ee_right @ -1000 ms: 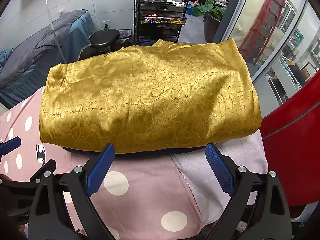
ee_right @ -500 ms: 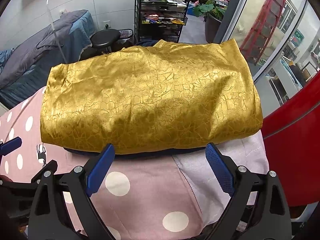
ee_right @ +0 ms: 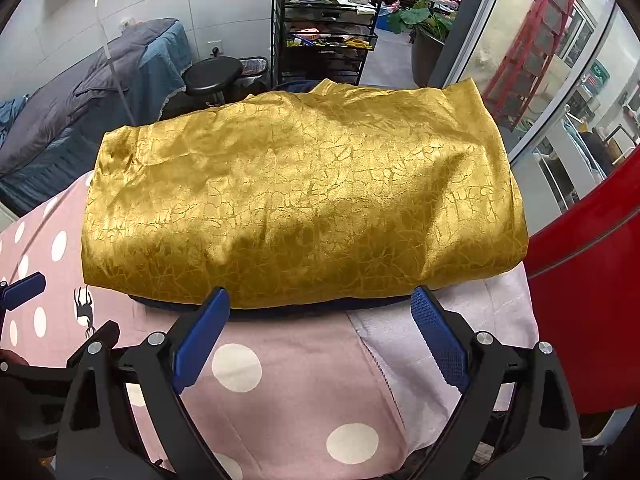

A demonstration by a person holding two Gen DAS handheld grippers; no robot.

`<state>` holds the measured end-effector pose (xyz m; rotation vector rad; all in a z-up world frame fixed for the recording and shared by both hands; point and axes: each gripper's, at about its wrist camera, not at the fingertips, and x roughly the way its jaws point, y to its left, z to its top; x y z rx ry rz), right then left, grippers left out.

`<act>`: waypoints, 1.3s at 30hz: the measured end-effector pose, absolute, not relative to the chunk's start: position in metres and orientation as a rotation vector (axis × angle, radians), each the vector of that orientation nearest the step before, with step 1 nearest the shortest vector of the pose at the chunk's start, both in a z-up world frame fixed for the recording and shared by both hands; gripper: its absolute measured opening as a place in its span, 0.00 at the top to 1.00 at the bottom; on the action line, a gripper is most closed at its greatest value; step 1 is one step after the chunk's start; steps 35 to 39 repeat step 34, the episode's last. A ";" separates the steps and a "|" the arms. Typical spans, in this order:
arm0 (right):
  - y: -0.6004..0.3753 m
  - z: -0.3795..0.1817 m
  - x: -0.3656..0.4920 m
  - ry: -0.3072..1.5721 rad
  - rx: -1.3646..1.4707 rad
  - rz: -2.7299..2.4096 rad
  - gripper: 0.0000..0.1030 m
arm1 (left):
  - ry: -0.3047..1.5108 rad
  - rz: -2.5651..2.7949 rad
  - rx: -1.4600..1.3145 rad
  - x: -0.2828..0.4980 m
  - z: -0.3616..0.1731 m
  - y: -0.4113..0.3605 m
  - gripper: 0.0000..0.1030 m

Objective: Fold large clothes

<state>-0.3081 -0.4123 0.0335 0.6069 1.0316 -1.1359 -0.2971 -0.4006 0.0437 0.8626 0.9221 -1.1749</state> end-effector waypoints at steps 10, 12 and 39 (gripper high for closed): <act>-0.414 0.034 -0.305 1.034 0.603 -1.121 0.12 | 0.930 -1.179 0.867 -0.298 0.043 -0.403 0.06; -0.414 0.034 -0.304 1.035 0.600 -1.117 0.12 | 0.927 -1.176 0.868 -0.298 0.043 -0.403 0.06; -0.414 0.035 -0.301 1.034 0.594 -1.104 0.12 | 0.910 -1.155 0.865 -0.297 0.043 -0.399 0.07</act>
